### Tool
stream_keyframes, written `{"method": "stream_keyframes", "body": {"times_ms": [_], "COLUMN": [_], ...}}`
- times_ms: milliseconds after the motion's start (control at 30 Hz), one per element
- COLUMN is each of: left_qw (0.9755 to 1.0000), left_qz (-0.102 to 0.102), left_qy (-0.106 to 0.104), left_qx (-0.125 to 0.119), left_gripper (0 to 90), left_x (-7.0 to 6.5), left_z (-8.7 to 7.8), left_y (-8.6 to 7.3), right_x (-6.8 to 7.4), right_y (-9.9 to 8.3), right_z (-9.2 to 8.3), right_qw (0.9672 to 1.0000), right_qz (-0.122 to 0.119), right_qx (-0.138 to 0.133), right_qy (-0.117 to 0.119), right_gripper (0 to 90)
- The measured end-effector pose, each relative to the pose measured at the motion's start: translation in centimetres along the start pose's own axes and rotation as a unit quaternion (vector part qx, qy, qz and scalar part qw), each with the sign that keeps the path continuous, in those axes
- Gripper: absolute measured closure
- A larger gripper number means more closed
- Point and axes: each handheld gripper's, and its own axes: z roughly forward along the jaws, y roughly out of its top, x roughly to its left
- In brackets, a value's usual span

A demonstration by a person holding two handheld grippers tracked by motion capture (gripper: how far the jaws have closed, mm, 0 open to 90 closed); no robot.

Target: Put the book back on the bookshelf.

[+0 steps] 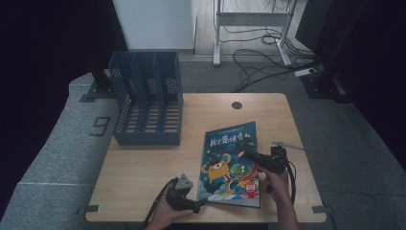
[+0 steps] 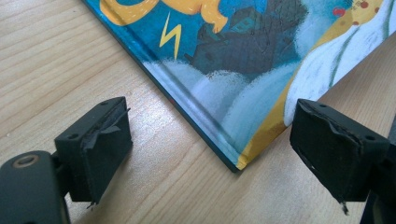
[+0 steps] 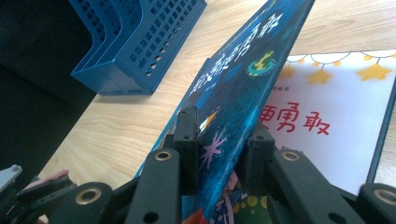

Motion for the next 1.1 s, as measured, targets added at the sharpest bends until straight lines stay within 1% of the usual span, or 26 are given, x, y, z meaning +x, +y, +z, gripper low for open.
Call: {"method": "stream_keyframes", "body": {"times_ms": [67, 200, 233, 267, 400, 433, 467, 500, 533, 567, 633, 700, 767, 833, 967, 1033, 1100], "left_qw": [1.0000, 1.0000, 1.0000, 1.0000, 0.9997, 0.9997, 0.9996, 0.9996, 0.9995, 0.9996, 0.9998, 1.0000, 1.0000, 0.9999, 0.9999, 0.9997, 0.9996], "left_qz": [0.000, -0.002, -0.002, -0.007, -0.018, -0.018, -0.023, -0.023, -0.024, -0.023, -0.013, 0.001, 0.003, 0.008, 0.013, 0.019, 0.020], "left_qy": [0.000, -0.001, -0.001, -0.004, -0.013, -0.013, -0.017, -0.017, -0.018, -0.019, -0.016, -0.008, -0.007, -0.006, 0.005, 0.010, 0.014], "left_qx": [0.000, -0.001, -0.001, -0.003, -0.004, -0.004, -0.005, -0.005, -0.003, -0.004, -0.002, 0.002, 0.002, 0.008, 0.009, 0.013, 0.016], "left_gripper": [12.1, 12.0, 11.9, 11.6, 11.0, 10.8, 10.6, 10.4, 10.2, 10.3, 12.1, 13.1, 13.3, 12.9, 13.1, 13.6, 13.6], "left_x": [0.0, 0.1, 0.1, 0.2, 0.5, 0.5, 0.6, 0.6, 0.6, 0.6, 0.3, 0.1, 0.0, 0.0, -0.1, -0.2, -0.3], "left_z": [0.0, 0.0, 0.0, 0.0, 0.0, 0.0, 0.0, 0.0, -0.1, -0.1, -0.3, -0.5, -0.5, -0.5, -0.4, -0.3, -0.1], "left_y": [0.0, 0.0, 0.0, 0.0, 0.1, 0.1, 0.2, 0.2, 0.2, 0.2, 0.2, 0.3, 0.3, 0.3, 0.2, 0.2, 0.2], "right_x": [-0.1, 0.2, 0.3, 0.6, 1.6, 1.6, 2.4, 2.4, 3.4, 3.9, 4.9, 5.7, 6.1, 6.1, 5.7, 5.6, 5.5], "right_y": [0.0, 0.0, 0.0, 0.0, 0.2, 0.2, 0.3, 0.3, 0.4, 0.4, 0.5, 0.6, 0.6, 0.5, 0.5, 0.5, 0.5], "right_z": [0.1, 0.0, 0.0, -0.1, -0.4, -0.4, -0.7, -0.7, -1.0, -1.2, -1.5, -1.7, -1.8, -1.8, -1.7, -1.8, -1.8], "right_qw": [1.0000, 1.0000, 0.9999, 0.9999, 0.9990, 0.9990, 0.9980, 0.9980, 0.9962, 0.9952, 0.9923, 0.9899, 0.9892, 0.9892, 0.9900, 0.9907, 0.9908], "right_qz": [0.000, -0.005, -0.010, -0.014, -0.043, -0.043, -0.060, -0.060, -0.082, -0.092, -0.115, -0.133, -0.137, -0.137, -0.130, -0.123, -0.119], "right_qx": [0.002, -0.001, -0.002, -0.004, -0.014, -0.014, -0.020, -0.020, -0.029, -0.035, -0.044, -0.048, -0.050, -0.051, -0.053, -0.057, -0.061], "right_qy": [0.005, 0.005, 0.004, 0.002, -0.002, -0.002, -0.005, -0.005, -0.004, -0.002, -0.001, -0.005, -0.010, -0.010, -0.012, -0.016, -0.021], "right_gripper": [72.1, 73.2, 73.3, 73.4, 73.4, 73.4, 73.4, 73.4, 73.5, 73.6, 73.8, 73.8, 73.8, 73.8, 73.8, 73.8, 73.7]}}
